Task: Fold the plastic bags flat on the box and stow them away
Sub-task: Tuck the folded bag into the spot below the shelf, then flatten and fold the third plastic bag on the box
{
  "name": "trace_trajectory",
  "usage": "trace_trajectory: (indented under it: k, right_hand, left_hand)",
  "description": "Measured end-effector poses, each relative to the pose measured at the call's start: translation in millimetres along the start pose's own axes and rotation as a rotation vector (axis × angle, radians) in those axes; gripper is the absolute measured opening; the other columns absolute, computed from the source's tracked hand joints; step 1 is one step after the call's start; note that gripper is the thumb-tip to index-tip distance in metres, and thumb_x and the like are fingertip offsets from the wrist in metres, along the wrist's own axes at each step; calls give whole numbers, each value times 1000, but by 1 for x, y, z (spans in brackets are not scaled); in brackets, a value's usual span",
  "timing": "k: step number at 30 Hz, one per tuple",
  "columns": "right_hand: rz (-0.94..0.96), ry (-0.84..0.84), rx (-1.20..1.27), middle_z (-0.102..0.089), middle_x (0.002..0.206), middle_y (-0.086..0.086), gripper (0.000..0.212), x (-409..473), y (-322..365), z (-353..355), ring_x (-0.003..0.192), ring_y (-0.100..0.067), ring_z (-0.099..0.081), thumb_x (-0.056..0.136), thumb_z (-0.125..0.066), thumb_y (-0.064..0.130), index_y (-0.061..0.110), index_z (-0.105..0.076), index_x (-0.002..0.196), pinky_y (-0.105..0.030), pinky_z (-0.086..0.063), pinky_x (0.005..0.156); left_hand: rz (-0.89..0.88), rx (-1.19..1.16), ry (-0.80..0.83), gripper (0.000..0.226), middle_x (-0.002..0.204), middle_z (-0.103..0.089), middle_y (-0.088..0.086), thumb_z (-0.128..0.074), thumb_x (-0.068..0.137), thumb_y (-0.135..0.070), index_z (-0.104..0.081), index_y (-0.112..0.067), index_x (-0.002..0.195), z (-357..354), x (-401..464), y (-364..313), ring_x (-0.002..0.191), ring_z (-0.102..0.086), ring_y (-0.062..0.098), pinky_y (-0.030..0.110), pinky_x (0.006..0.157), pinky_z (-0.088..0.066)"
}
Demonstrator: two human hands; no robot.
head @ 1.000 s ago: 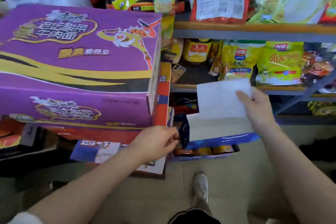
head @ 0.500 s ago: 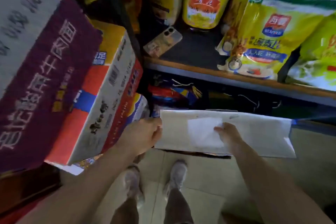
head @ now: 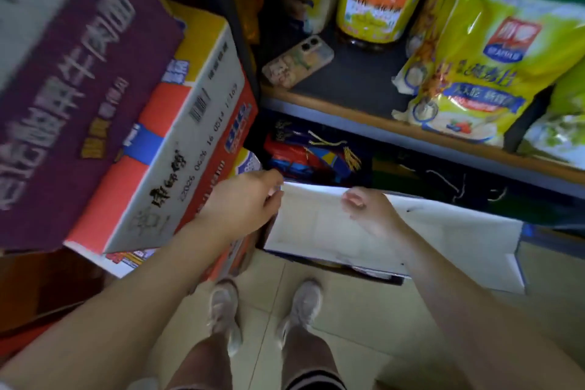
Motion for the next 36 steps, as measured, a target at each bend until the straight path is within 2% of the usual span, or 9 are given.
trace_trajectory:
  k: [2,5,11,17,23,29,32,34,36]
  right_hand:
    - [186,-7,51,-64,92,1,5,-34,59,26,74,-8,-58,92,-55,21,21,-60,92,-27,-44,73]
    - [432,-51,94,-63,78,11,12,-94,153,70,70,-4,-59,91,-56,15,25,-60,86,-27,-49,71]
    - [761,-121,172,-60,65,7,19,-186,299,119,53,2,-52,93,-53,17,25,-61,78,-12,-42,56]
    - [909,-93,107,-59,61,7,16,-205,410,94,49,-1,-51,93,-52,16,12,-63,82,-11,-37,52]
    - [998,-172,-12,-59,58,10,23,-183,508,40,55,-6,-54,89,-56,18,29,-56,69,-34,-47,67]
    - [852,-370,-173,-67,82,2,13,-116,609,-6,82,-19,-62,89,-55,29,19,-64,88,-34,-48,78]
    - [799,-469,-217,-68,99,-7,16,-68,663,-26,94,-27,-61,89,-54,25,13,-64,95,-36,-48,81]
    - [729,-503,-277,-63,113,-11,24,-38,688,-37,103,-28,-58,91,-51,22,8,-61,107,-34,-45,84]
    - [641,-491,-351,-56,126,-13,33,-10,702,-46,112,-30,-54,93,-49,23,5,-54,120,-34,-43,89]
  left_hand:
    - [-20,14,-81,21,97,-65,3,-48,92,-26,-58,-16,108,45,-16,-18,84,-62,28,31,60,-45]
    - [-112,73,-357,28,81,-67,-3,-43,86,-35,-63,-18,97,131,-53,-48,69,-65,22,24,48,-42]
    - [-240,121,-731,27,74,-65,-7,-43,84,-37,-58,-21,99,280,-143,-72,61,-61,17,28,47,-48]
    - [2,151,-866,45,69,-61,-7,-33,78,-49,-59,-20,99,364,-170,8,63,-64,23,37,58,-54]
    - [244,275,-765,25,89,-67,1,-53,87,-33,-58,-17,105,426,-156,142,86,-63,28,40,69,-52]
    - [238,354,-603,29,107,-63,6,-50,88,-34,-55,-16,110,480,-105,259,101,-59,29,41,76,-50]
    - [93,391,-412,59,130,-51,5,-34,85,-58,-45,-20,129,488,-73,304,116,-52,26,39,86,-47]
    - [-12,419,-260,91,142,-40,3,-12,67,-78,-38,-25,136,485,-63,326,124,-44,24,37,95,-44]
    - [-126,451,-187,104,146,-35,2,0,61,-87,-34,-28,139,477,-55,346,128,-40,23,36,101,-40]
Point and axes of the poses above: each hand's wrist, its own x-axis towards the middle knuckle, its own z-axis out of the back of the hand, y = z × x, the point moved 2 cm from there along x, towards the middle knuckle
